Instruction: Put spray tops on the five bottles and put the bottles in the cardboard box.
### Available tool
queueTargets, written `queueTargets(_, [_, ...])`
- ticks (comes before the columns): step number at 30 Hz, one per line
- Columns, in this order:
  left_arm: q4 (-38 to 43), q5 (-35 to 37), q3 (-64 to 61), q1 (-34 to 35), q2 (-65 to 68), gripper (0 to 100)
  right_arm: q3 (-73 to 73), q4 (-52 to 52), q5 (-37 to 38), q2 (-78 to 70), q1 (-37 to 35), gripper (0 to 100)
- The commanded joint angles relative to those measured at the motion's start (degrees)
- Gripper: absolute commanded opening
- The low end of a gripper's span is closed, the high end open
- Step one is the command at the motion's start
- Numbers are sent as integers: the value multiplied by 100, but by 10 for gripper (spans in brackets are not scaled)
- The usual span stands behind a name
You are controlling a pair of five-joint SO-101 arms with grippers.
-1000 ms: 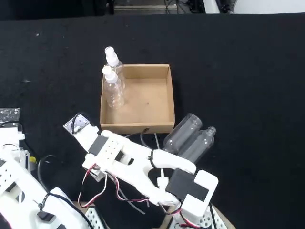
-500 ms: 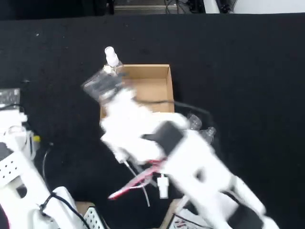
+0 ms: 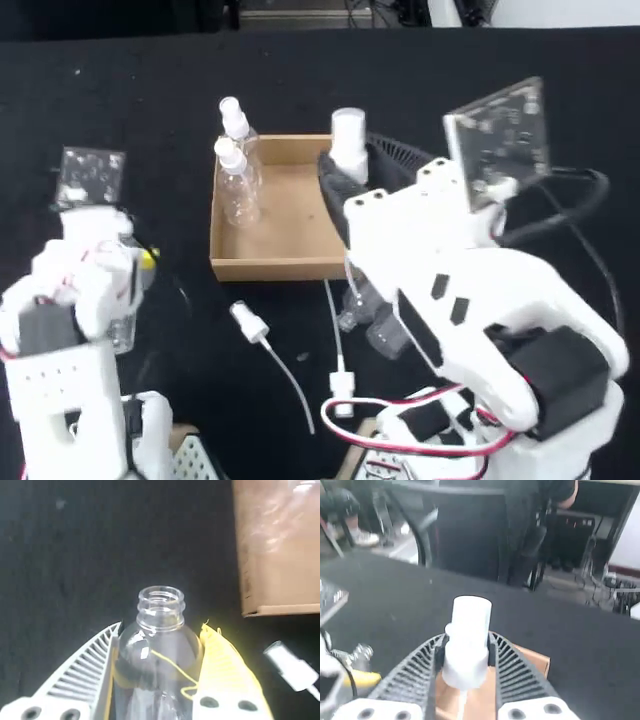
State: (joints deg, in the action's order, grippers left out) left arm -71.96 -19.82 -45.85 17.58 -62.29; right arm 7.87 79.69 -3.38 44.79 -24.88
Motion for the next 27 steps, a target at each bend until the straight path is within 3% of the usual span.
queueTargets(1, [44, 88, -180, -602, -1169, 29, 312, -633, -589, -233, 88, 11])
queueTargets(7, [721, 695, -418, -1086, -1477, 29, 295, -1626, -1240, -347, 62, 11])
queueTargets(11, [1125, 1134, -497, -1903, -1811, 29, 295, -1758, -1310, -215, 88, 11])
queueTargets(17, [1943, 1134, -1314, -2993, -2593, 30, 295, -1749, -1301, 66, 88, 11])
queueTargets(23, [3279, 1169, -2571, -3398, -3727, 32, -180, -2127, -1336, 92, 88, 12])
queueTargets(27, [3622, 1169, -3125, -3389, -4299, 33, -848, -2901, -1345, 119, 0, 12])
